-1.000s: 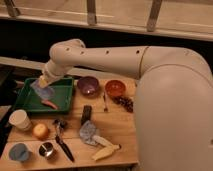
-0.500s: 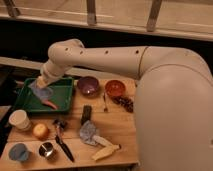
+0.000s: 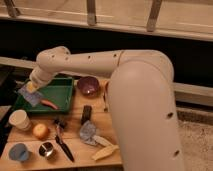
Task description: Place sponge in paper cup
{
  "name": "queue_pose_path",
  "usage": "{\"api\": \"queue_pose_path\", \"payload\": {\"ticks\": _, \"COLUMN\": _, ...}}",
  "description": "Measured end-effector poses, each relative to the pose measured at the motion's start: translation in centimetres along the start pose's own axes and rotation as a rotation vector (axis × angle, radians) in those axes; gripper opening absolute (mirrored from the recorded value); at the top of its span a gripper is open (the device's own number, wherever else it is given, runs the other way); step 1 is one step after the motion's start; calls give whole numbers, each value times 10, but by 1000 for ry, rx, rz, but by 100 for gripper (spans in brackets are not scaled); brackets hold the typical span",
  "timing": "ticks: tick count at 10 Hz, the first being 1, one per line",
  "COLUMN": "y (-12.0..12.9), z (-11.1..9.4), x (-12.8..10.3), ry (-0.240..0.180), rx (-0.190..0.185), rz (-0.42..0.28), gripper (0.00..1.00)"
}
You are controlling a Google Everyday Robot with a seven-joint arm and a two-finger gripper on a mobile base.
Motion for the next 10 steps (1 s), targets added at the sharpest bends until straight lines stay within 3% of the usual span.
{"api": "queue_pose_path", "payload": {"ticks": 2, "y": 15, "z": 24, "x": -18, "ry": -41, "rx": -57, "rz": -29, "gripper": 0}}
{"api": "queue_pose_path", "payload": {"ticks": 7, "y": 16, "z": 26, "x": -20, "ry": -54, "rx": -65, "rz": -38, "gripper": 0}}
{"api": "queue_pose_path", "payload": {"ticks": 10, "y": 39, "z": 45, "x": -30, "ry": -95, "rx": -108, "rz": -75, "gripper": 0}}
